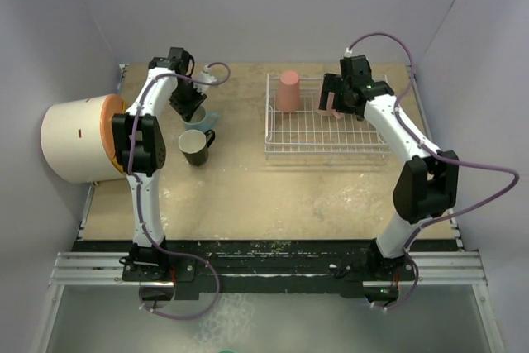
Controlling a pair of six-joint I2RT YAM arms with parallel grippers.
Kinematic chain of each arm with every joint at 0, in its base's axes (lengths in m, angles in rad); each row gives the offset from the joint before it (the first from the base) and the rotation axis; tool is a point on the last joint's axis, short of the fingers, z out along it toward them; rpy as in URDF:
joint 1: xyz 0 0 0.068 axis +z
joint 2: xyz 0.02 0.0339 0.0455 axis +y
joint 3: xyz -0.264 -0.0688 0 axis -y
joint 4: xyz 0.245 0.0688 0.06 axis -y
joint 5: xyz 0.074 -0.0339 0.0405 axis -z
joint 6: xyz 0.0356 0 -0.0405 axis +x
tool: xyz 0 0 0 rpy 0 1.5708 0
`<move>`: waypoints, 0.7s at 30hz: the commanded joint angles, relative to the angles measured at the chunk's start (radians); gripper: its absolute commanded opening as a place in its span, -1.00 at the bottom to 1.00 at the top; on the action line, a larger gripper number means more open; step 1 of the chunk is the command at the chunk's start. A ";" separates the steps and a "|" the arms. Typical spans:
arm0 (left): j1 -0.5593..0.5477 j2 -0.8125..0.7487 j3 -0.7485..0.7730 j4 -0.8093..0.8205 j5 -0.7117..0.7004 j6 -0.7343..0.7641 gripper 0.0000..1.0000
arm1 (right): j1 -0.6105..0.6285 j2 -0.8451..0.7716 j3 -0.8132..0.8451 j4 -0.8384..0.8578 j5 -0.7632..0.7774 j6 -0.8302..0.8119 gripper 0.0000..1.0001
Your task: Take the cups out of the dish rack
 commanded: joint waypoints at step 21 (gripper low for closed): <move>0.006 -0.218 0.042 0.087 0.067 0.040 0.72 | -0.023 0.231 0.154 0.133 -0.034 -0.211 0.72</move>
